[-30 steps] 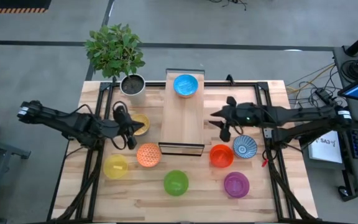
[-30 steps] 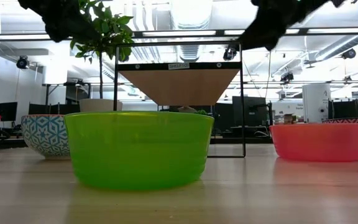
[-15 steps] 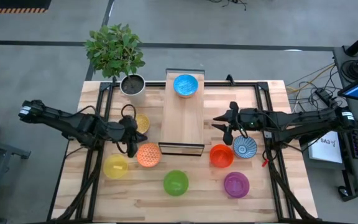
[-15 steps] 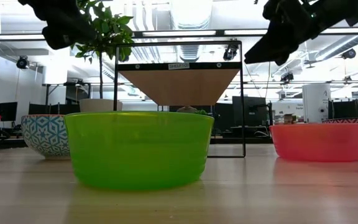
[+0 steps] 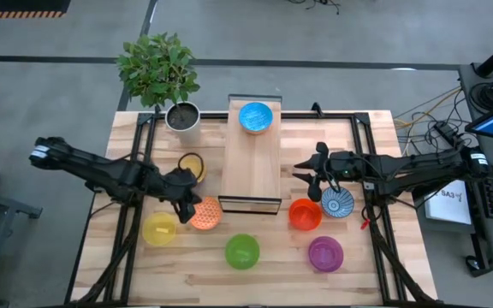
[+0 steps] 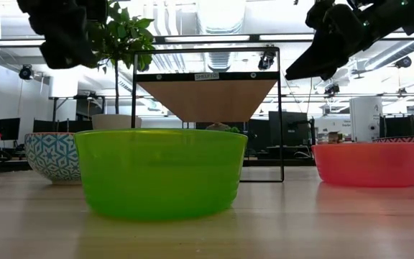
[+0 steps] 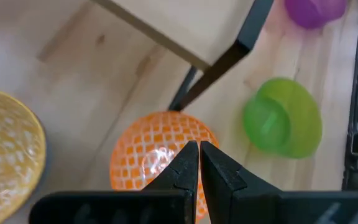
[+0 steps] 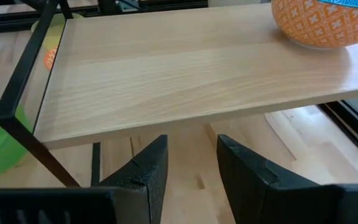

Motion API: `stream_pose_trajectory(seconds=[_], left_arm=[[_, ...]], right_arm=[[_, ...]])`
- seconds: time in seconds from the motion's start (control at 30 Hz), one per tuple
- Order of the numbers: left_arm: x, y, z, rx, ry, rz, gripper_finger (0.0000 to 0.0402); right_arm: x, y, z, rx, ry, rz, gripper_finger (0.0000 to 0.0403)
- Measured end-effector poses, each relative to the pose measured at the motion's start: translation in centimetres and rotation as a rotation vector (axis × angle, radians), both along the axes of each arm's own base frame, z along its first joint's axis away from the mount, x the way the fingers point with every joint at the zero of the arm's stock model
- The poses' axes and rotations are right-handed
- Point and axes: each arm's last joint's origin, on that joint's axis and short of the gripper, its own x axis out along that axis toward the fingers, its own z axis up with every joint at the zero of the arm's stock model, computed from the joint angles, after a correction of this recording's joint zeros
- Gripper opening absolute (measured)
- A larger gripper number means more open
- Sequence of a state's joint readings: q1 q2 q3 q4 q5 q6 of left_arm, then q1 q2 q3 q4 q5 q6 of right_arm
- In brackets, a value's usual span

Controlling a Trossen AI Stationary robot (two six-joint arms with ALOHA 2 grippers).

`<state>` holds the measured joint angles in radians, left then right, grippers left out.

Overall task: Place and stack bowls onto a shelf
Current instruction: Put the yellow bowl on the shelf

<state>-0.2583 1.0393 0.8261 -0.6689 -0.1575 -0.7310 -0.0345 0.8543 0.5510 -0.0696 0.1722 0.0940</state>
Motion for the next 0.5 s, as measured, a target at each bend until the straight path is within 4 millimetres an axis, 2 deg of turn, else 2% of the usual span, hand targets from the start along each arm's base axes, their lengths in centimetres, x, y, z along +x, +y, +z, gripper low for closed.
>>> stream_pose_trajectory(seconds=[0.33,0.5], left_arm=[[0.7,-1.0,-1.4,-0.248,0.152,-0.061,0.0000],[-0.6,-1.3,-2.2,-0.334,0.348,-0.169,0.0000]], right_arm=[[0.0,0.0,0.0,-0.021,0.008,0.010,0.0128],[0.0,0.0,0.0,-0.024,0.008,0.012,0.0128]])
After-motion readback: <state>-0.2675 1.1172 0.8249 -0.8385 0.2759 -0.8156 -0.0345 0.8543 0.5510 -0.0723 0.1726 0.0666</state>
